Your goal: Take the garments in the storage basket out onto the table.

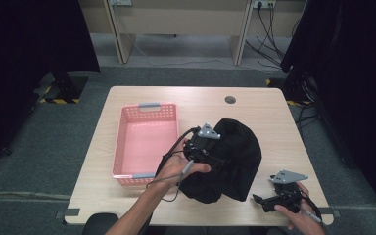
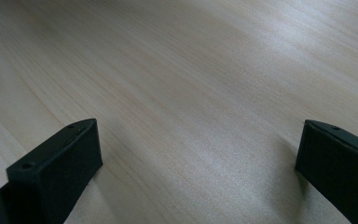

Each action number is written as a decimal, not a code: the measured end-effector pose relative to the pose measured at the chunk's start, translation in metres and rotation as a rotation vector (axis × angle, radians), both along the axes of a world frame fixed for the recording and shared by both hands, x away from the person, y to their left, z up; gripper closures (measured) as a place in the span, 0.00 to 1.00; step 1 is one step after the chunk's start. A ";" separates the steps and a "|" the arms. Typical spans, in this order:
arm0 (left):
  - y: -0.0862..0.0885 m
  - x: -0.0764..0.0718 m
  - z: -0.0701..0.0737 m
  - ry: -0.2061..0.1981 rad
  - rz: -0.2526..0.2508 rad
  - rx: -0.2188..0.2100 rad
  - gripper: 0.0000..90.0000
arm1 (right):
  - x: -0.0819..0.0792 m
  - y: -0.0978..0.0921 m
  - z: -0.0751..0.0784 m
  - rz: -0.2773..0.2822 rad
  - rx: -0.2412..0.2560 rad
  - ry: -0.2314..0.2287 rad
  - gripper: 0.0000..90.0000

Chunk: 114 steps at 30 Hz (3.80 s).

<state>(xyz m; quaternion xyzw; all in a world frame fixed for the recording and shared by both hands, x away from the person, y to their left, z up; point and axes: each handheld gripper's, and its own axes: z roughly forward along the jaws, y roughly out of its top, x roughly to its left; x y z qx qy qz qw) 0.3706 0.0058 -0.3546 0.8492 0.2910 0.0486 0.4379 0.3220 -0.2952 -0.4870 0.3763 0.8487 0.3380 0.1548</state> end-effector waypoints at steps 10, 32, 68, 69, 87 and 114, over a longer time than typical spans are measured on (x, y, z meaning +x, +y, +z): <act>-0.012 0.013 -0.036 0.070 0.028 0.048 0.44 | 0.000 0.000 0.000 -0.001 0.001 0.001 0.00; -0.036 0.023 -0.086 0.133 0.057 0.217 0.27 | 0.000 0.000 0.000 -0.001 0.001 0.003 0.00; 0.014 0.004 -0.023 0.074 0.078 0.058 0.03 | 0.000 0.000 0.000 -0.001 0.001 0.002 0.00; 0.015 0.004 -0.023 0.073 0.081 0.055 0.03 | 0.000 0.000 0.000 -0.001 0.001 0.002 0.00; 0.030 -0.003 -0.025 0.049 0.100 -0.015 0.03 | 0.000 0.000 0.000 -0.002 0.001 0.004 0.00; 0.074 -0.008 -0.024 0.009 0.169 -0.095 0.03 | 0.000 0.000 0.000 0.001 0.001 0.003 0.00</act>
